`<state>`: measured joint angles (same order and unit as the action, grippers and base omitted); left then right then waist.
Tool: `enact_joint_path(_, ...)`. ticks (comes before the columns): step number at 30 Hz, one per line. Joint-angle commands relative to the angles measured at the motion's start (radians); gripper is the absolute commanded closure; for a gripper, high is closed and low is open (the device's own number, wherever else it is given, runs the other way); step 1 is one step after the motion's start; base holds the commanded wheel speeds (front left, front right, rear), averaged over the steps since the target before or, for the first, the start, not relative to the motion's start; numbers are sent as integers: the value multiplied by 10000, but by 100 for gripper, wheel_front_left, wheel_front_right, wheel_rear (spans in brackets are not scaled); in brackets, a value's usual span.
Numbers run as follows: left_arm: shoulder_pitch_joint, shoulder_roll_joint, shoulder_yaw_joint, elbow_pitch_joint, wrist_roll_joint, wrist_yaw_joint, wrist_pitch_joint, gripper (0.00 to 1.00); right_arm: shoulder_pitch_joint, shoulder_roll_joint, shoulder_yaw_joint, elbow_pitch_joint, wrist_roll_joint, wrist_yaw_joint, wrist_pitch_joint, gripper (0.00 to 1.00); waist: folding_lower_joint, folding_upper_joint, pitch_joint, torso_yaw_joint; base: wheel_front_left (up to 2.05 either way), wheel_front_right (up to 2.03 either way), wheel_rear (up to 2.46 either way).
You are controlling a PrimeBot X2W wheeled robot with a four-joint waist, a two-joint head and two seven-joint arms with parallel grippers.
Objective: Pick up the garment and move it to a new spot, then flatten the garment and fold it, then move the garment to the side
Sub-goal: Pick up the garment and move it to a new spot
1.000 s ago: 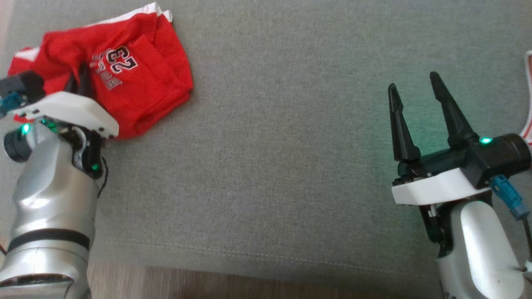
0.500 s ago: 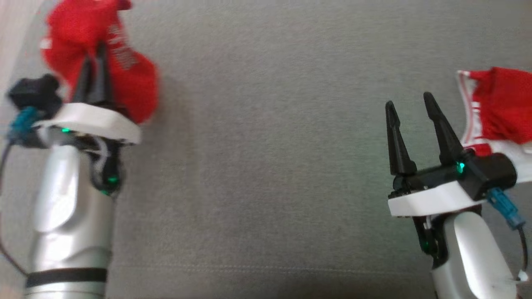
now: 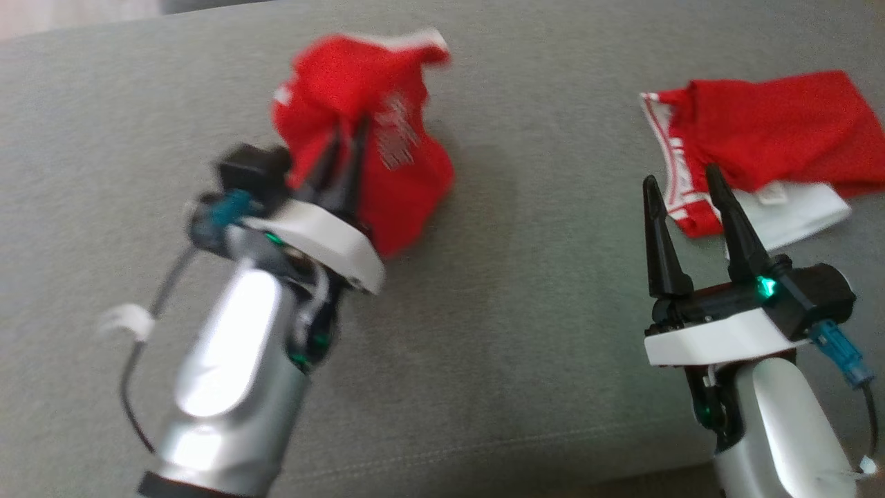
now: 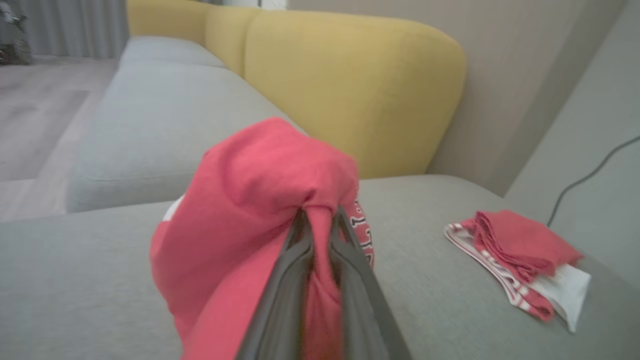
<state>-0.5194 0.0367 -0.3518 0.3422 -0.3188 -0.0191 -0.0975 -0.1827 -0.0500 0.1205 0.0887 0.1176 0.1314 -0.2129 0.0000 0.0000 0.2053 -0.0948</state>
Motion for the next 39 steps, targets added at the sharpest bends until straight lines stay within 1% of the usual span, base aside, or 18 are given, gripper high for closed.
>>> enact_joint_path(1, -191, 143, -361, -235, -150, 302, 108, 100, -243, -3, 251, -271, 164, -7, -169, 0, 0, 0, 167, -511, 0, 0, 0)
enact_joint_path(4, -158, 139, -1396, 343, 61, 702, 315, 100, -310, -3, 251, -230, 267, -7, -227, 0, 0, 0, 303, -798, 0, 0, 0)
enact_joint_path(5, -141, 139, -1725, 630, 158, 753, 475, 91, -335, -3, 255, -207, 302, -7, -246, 0, 0, 0, 349, -866, 0, 0, 0)
enact_joint_path(6, -139, 138, -2015, 911, 284, 794, 599, 52, -355, -3, 257, -182, 336, -7, -266, 0, 0, 0, 387, -912, 0, 0, 0)
enact_joint_path(7, -141, 138, -2227, 1131, 342, 840, 633, 0, -370, -3, 262, -158, 367, -7, -284, 0, 0, 0, 421, -942, 0, 0, 0)
enact_joint_path(10, -146, 137, -2610, 1566, 333, 922, 500, 0, -376, -3, 276, -56, 397, -7, -329, 0, 0, 0, 472, -934, 0, 0, 0)
enact_joint_path(12, -146, 137, -2656, 1646, 273, 952, 415, 0, -363, -3, 249, -17, 383, -7, -342, 0, 0, 0, 465, -884, 0, 0, 0)
enact_joint_path(15, -160, 137, -2569, 1796, 108, 1110, 60, 0, -323, -3, 141, 95, 329, -7, -368, 0, 0, 0, 361, -661, 0, 0, 0)
enact_joint_path(20, -4, 197, -1941, 1524, -353, 1369, -769, 0, -255, -3, -19, 300, 238, -7, -381, 0, 0, 0, -55, -69, 0, 0, 0)
enact_joint_path(24, 420, 486, -1373, 900, -732, 1471, -1228, 0, -98, -3, -139, 464, 150, -7, -310, 0, 0, 0, -430, 470, 0, 0, 0)
enact_joint_path(29, 1407, 883, -631, -91, -1110, 1669, -1535, 0, 207, -3, -385, 568, 58, -7, -213, 0, 0, 0, -800, 1099, 0, 0, 0)
enact_joint_path(32, 2107, 1140, -488, -758, -922, 1428, -1625, 0, 392, -3, -458, 597, 101, -7, -145, 0, 0, 0, -907, 1375, 0, 0, 0)
enact_joint_path(36, 3063, 868, 162, -1736, -673, 1310, -1638, 0, 503, -3, -524, 612, 130, -7, -96, 0, 0, 0, -854, 1655, 0, 0, 0)
enact_joint_path(39, 3397, 625, 480, -2071, -421, 1122, -1639, 0, 445, -3, -581, 657, 71, -7, -13, 0, 0, 0, -773, 1820, 0, 0, 0)
